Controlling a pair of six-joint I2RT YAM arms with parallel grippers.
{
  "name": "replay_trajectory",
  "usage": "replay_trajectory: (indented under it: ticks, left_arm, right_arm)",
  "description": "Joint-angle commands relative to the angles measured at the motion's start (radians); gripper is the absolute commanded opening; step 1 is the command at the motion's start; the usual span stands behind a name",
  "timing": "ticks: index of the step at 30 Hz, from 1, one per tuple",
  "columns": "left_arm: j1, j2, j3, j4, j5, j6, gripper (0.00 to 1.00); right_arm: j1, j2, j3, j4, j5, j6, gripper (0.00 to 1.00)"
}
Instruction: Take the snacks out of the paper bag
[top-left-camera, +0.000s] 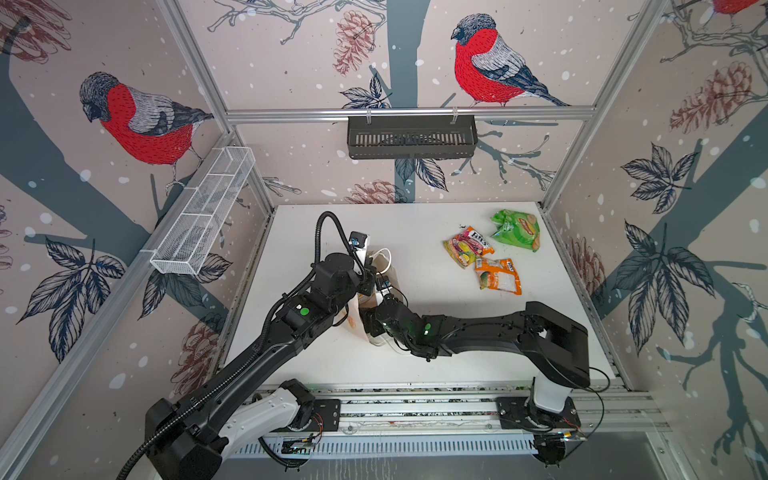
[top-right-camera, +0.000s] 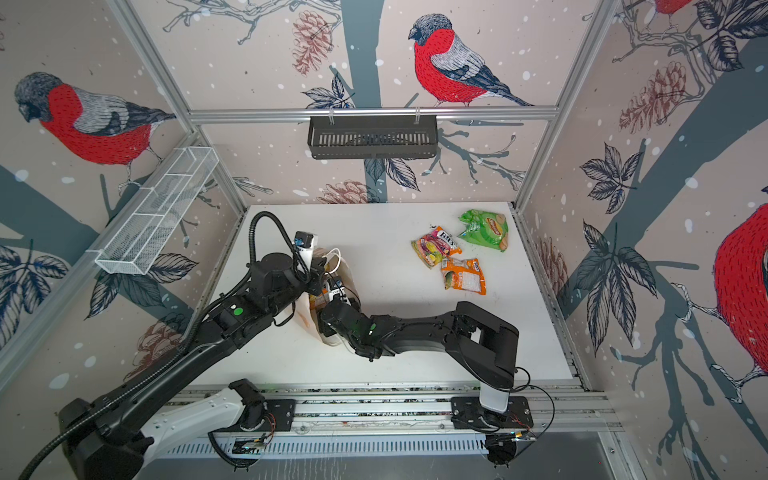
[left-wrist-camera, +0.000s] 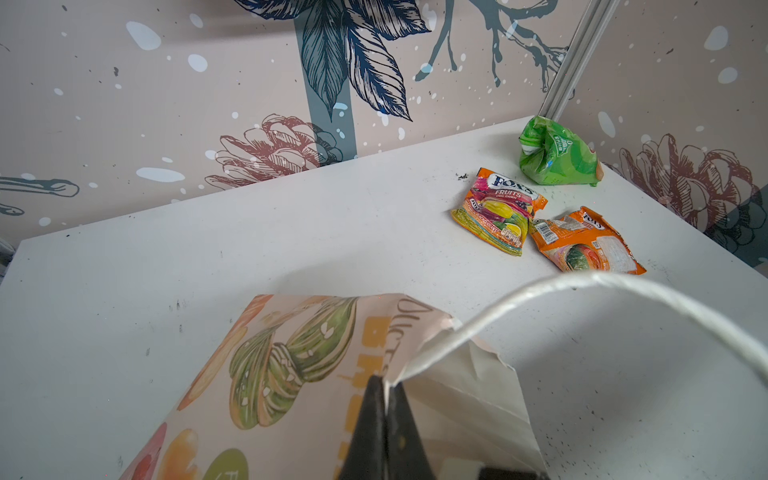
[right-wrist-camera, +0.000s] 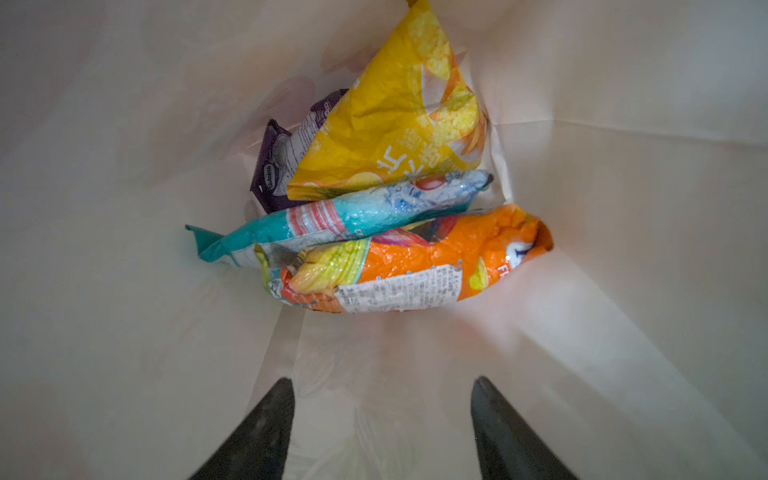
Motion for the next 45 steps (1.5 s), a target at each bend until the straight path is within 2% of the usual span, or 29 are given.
replay_trajectory:
  ticks: [1,8,33,45]
  left_arm:
    - [0.002,-0.004,0.002,0.038,-0.002,-0.005,0.00]
    - [0.001,-0.005,0.001,0.038,-0.003,-0.004,0.00]
    - [0.002,-0.005,0.001,0.038,0.003,-0.005,0.00]
    - [0.001,-0.005,0.002,0.038,0.010,-0.004,0.00]
  right_arm:
    - [-0.007,0.014,0.021,0.028,-0.017,-0.008,0.70]
    - [-0.014,0.046,0.047,0.043,-0.012,-0.020,0.74]
    - [-0.040,0.137,0.106,0.051,-0.031,-0.020,0.73]
    - [-0.043,0.211,0.202,0.047,-0.015,-0.057,0.72]
